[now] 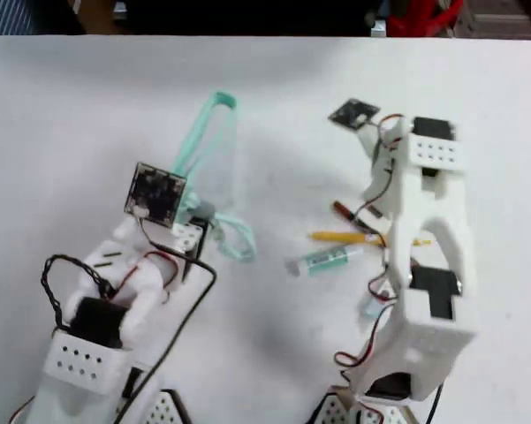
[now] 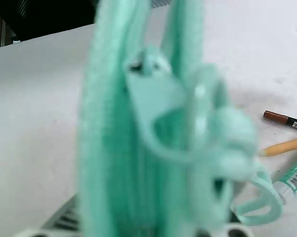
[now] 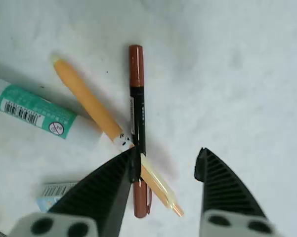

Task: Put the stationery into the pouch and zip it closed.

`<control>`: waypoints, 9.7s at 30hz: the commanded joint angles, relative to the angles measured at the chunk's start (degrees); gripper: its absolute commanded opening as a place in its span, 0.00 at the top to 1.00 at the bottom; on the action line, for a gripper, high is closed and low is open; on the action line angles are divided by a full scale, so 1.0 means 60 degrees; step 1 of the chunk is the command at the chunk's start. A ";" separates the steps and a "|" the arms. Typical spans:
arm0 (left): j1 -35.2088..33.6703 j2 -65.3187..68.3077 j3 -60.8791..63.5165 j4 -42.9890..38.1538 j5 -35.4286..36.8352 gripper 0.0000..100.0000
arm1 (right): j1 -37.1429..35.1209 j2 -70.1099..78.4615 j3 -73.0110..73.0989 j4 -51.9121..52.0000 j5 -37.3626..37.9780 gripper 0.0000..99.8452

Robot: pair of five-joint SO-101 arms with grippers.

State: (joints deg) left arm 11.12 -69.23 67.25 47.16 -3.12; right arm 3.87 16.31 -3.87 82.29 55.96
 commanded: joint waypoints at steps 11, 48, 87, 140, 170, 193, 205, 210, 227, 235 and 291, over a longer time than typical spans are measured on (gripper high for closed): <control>-0.0051 -0.0139 -0.0088 -0.0132 0.0103 0.88 | -0.0813 0.1985 -0.0425 -0.1531 0.0103 0.81; -0.0037 -0.0139 0.0044 -0.0176 0.0088 0.88 | -0.0842 -0.5165 -0.0381 -0.1736 -0.4615 0.98; -0.0022 -0.0139 0.0103 -0.0308 0.0059 0.88 | -0.5868 -0.8505 0.0352 -0.7963 -0.8645 0.98; -0.0110 -0.0139 0.0103 -0.0352 0.0044 0.88 | -0.1868 -0.6733 0.5158 -0.2059 -0.0278 0.76; -0.0520 -0.0139 0.0103 -0.0366 0.0088 0.88 | -0.4579 -0.6850 0.9158 -0.3495 0.3443 0.83; -0.0476 -0.0139 0.0103 -0.0366 0.0088 0.88 | -0.2689 -0.4945 0.8894 -0.5634 0.4366 0.88; -0.0505 -0.0139 0.0103 -0.0366 0.0088 0.88 | -0.2176 -0.6176 0.8879 -0.4330 0.5817 0.80; -0.0505 -0.0139 0.0103 -0.0366 0.0073 0.88 | -0.1897 -0.6147 0.8894 -0.4242 0.6300 0.80; -0.0491 -0.0139 0.0117 -0.0366 0.0073 0.88 | -0.1546 -0.4007 0.8894 -0.6293 0.6799 0.99; -0.0462 -0.0139 0.0117 -0.0366 0.0073 0.88 | -0.1941 -0.7143 0.7692 -0.4256 0.5128 0.98; -0.0520 -0.0139 0.0103 -0.0366 0.0103 0.84 | -0.6234 -0.6425 0.1245 -0.6088 -1.0696 0.98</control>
State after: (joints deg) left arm 8.66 -69.14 68.31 46.46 -3.12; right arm -31.56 -16.92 3.60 40.79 -9.10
